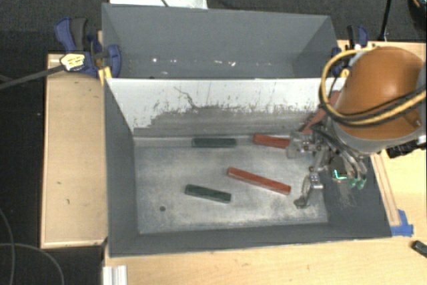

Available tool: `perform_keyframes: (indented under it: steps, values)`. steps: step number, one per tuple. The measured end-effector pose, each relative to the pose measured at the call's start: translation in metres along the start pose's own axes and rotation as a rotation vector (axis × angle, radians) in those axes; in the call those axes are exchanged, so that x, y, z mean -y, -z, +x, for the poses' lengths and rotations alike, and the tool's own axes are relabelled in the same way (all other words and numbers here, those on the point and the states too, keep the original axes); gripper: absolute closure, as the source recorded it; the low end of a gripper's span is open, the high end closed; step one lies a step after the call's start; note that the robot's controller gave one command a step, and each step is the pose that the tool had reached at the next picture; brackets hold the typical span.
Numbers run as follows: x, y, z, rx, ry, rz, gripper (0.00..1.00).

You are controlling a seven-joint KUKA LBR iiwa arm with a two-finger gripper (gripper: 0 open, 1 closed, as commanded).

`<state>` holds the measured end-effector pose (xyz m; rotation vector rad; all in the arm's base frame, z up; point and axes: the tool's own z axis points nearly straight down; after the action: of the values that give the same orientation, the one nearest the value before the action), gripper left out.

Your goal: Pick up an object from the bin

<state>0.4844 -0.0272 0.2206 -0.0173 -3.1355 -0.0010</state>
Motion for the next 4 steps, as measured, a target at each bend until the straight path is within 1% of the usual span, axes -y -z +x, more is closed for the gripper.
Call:
perform_keyframes:
  steps: [1, 2, 3, 4]
  values:
    - [-0.035, -0.154, -0.055, 0.001, -0.087, -0.001, 0.00]
    - [-0.057, -0.119, -0.040, 0.004, -0.143, -0.002, 0.00]
    - [-0.037, -0.106, -0.067, 0.012, -0.244, -0.001, 0.00]
    - [-0.050, -0.152, -0.052, 0.003, -0.335, -0.001, 0.00]
